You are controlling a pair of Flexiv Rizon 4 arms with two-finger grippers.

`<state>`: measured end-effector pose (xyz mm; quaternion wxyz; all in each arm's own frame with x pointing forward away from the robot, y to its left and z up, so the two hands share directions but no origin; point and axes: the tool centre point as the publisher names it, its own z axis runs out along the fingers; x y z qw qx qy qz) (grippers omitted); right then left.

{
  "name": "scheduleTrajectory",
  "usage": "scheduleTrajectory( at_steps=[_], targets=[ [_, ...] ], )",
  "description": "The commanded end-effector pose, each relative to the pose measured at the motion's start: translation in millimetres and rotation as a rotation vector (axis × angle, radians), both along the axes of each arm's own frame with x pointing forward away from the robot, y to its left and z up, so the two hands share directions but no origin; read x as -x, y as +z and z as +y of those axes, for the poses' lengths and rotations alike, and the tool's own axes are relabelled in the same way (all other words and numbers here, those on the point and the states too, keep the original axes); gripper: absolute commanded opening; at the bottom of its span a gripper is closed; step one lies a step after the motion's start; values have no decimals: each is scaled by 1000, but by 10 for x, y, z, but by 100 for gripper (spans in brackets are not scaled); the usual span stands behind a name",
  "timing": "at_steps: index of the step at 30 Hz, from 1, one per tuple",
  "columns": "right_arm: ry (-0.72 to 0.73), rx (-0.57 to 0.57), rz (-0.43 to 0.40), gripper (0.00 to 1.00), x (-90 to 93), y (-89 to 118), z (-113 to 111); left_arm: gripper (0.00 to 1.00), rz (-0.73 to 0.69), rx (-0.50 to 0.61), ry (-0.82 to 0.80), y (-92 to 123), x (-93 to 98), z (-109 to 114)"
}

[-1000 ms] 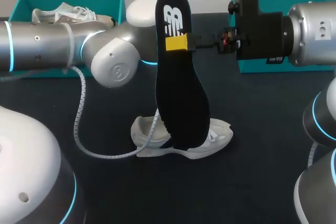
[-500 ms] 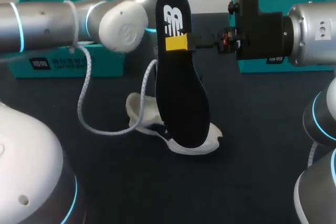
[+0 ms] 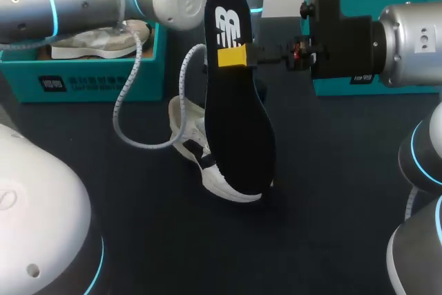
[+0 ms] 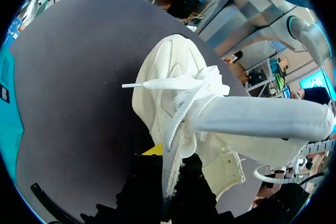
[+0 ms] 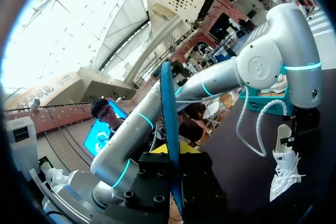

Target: Take the shoe out of the shoebox, open the shoe tongue, remove and reinsert the insole, then place the shoe into the shoebox

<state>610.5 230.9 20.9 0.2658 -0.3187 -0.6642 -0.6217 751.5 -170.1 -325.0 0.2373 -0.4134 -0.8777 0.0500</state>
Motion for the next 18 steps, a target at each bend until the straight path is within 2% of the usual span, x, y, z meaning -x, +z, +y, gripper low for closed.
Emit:
scheduleTrajectory(
  at_steps=[1, 5, 7, 8, 9, 10, 13, 14, 15, 18],
  targets=[
    [-3, 3, 2, 0, -7, 1, 54, 0, 104, -97, -77, 4, -60, -58],
    [-3, 3, 2, 0, -7, 1, 54, 0, 104, -97, -77, 4, -60, -58],
    [-3, 3, 2, 0, -7, 1, 54, 0, 78, -53, -174, -40, -9, -101],
    [-3, 3, 2, 0, -7, 1, 54, 0, 52, -83, -234, -78, 22, -135],
    [-3, 3, 2, 0, -7, 1, 54, 0, 40, -59, -242, -90, 16, -158],
    [-3, 3, 2, 0, -7, 1, 54, 0, 2, -67, -323, -96, 38, -187],
    [-3, 3, 2, 0, -7, 1, 54, 0, -54, -61, -426, -97, 68, -245],
    [-3, 3, 2, 0, -7, 1, 54, 0, -72, -74, -407, -101, 59, -265],
    [-3, 3, 2, 0, -7, 1, 54, 0, -104, -66, -469, -101, 69, -292],
    [-3, 3, 2, 0, -7, 1, 54, 0, -119, -56, -535, -113, 71, -342]
  ],
)
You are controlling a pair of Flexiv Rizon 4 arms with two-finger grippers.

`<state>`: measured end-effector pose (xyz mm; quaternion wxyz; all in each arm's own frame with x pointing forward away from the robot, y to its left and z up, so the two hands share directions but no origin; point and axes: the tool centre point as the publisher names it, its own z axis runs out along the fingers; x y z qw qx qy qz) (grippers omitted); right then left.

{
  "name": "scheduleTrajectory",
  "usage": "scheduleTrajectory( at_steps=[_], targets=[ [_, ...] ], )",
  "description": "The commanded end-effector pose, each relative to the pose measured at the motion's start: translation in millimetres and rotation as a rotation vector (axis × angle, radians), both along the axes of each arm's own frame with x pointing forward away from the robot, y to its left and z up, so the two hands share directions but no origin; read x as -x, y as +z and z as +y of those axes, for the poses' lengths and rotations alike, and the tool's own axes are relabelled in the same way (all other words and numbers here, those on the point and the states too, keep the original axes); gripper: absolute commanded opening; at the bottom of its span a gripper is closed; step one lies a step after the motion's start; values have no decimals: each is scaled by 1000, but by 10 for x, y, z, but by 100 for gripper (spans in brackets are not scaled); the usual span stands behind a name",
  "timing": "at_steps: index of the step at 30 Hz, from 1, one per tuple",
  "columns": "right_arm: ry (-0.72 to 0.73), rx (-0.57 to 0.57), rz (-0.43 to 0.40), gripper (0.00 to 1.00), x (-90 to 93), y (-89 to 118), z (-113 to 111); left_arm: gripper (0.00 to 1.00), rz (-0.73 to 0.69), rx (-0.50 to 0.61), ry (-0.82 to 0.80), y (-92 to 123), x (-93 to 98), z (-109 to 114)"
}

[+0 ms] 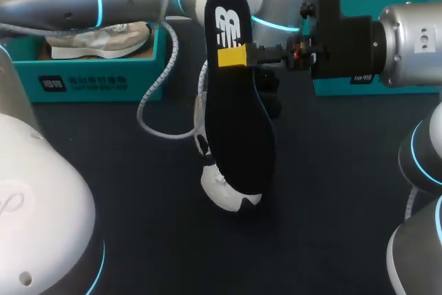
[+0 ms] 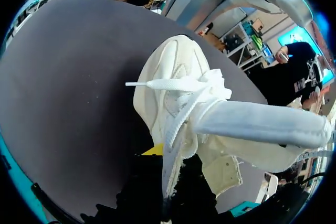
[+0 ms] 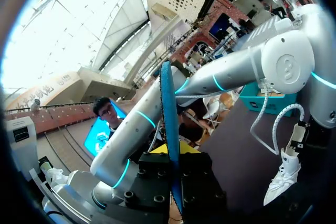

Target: Take the shoe out of the shoebox, open the shoe tongue, remove and reinsert the insole, then place the shoe into the shoebox

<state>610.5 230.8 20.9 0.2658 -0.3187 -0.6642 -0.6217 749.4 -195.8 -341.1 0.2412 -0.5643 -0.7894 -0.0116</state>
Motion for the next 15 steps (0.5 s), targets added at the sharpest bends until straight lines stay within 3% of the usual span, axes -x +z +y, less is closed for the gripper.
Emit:
scheduleTrajectory(
  at_steps=[1, 15],
  targets=[
    [-3, 3, 2, 0, -7, 1, 54, 0, -114, -20, -147, 35, 40, -118],
    [-3, 3, 2, 0, -7, 1, 54, 0, -141, 9, -261, -165, 60, -321]
  ],
)
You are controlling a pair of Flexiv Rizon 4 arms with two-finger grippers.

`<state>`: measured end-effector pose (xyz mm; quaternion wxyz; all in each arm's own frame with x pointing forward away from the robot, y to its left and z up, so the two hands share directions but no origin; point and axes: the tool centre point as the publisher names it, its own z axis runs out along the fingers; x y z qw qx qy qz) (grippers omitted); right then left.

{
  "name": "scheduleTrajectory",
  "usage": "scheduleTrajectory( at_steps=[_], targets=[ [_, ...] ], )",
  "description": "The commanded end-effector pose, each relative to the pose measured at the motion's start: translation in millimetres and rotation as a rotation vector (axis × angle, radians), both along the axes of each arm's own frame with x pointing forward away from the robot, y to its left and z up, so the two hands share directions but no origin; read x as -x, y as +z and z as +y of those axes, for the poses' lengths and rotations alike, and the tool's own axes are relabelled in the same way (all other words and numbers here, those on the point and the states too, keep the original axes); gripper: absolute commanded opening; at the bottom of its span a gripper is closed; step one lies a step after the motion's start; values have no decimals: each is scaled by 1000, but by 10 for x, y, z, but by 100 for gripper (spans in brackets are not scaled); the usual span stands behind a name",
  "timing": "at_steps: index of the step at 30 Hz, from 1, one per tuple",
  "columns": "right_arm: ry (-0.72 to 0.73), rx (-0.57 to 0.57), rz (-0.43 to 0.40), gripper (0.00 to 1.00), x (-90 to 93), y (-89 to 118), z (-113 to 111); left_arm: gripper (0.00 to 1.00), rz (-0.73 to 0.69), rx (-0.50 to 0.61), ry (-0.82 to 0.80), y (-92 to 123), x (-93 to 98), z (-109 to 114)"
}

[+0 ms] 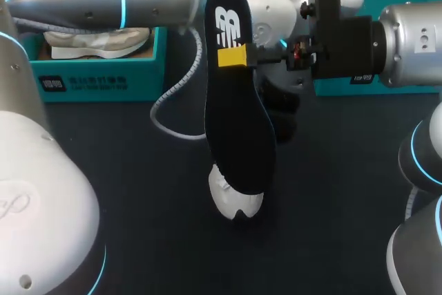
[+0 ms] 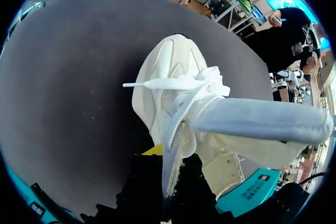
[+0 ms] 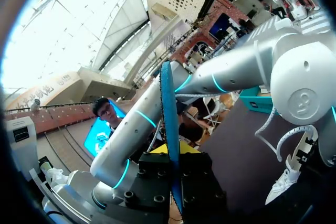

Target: Take the shoe out of the shoebox, open the shoe tongue, remove and reinsert the insole, then place the shoe into the shoebox

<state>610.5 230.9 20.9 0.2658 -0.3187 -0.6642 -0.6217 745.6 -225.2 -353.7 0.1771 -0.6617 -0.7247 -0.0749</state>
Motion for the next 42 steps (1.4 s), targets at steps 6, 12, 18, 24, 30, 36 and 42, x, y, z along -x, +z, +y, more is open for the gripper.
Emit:
scheduleTrajectory(
  at_steps=[6, 12, 18, 24, 30, 36, 42],
  targets=[
    [-3, 3, 2, 0, -7, 1, 54, 0, -4, -14, 5, -134, 21, -64],
    [-3, 3, 2, 0, -7, 1, 54, 0, 17, -37, -7, -260, 17, -77],
    [-3, 3, 2, 0, -7, 1, 54, 0, 30, -54, -6, -390, 14, -100],
    [-3, 3, 2, 0, -7, 1, 54, 45, 42, -34, 9, -405, 18, -103],
    [-3, 3, 2, 0, -7, 1, 54, 100, 55, 17, 19, -294, -4, -82],
    [-3, 3, 2, 0, -7, 1, 54, 100, 52, 124, 72, -82, -124, -49],
    [-3, 3, 2, 0, -7, 1, 54, 100, 68, 299, 150, 218, -363, -37]
  ],
)
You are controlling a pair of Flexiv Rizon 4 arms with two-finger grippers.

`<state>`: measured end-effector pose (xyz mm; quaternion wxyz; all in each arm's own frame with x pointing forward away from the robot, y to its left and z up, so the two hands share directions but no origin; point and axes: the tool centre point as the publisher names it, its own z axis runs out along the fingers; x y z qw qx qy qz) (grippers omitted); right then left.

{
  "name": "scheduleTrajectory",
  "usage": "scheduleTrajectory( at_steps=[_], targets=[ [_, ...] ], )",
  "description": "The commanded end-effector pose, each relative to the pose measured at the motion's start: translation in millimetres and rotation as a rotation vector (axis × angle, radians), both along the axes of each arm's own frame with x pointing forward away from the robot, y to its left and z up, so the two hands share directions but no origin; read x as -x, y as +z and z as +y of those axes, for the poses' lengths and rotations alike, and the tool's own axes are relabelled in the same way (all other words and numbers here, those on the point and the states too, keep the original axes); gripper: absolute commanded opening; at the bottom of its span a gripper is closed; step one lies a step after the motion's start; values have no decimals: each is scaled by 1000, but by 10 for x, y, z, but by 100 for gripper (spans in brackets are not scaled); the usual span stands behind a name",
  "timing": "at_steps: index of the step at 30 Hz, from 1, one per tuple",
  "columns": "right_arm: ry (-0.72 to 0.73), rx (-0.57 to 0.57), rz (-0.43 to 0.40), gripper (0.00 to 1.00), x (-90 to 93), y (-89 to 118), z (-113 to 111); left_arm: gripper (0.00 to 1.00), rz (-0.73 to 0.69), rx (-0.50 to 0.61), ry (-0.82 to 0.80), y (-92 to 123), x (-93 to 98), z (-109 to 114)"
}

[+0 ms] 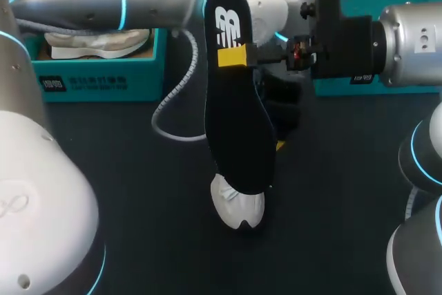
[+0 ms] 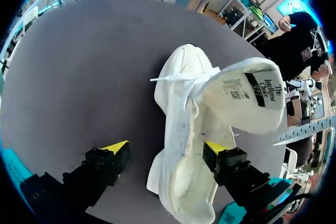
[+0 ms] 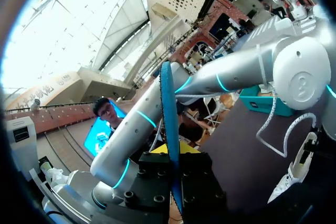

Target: Take the shoe out of the shoebox, open the shoe tongue, remove and reinsert the insole, then place the shoe into the shoebox

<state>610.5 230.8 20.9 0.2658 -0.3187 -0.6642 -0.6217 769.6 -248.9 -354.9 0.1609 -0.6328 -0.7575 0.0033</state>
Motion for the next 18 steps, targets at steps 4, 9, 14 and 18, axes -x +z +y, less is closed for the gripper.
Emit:
scheduleTrajectory(
  at_steps=[4, 9, 14, 18],
  targets=[
    [-3, 3, 2, 0, -7, 1, 54, 100, -9, 299, 101, 459, -232, 252],
    [-3, 3, 2, 0, -7, 1, 54, 100, -25, 445, 121, 758, -307, 341],
    [-3, 3, 2, 0, -7, 1, 54, 100, -68, 594, 110, 1106, -283, 409],
    [-28, -13, 31, 0, -40, -7, 25, 100, -116, 706, 86, 1369, -259, 494]
  ],
)
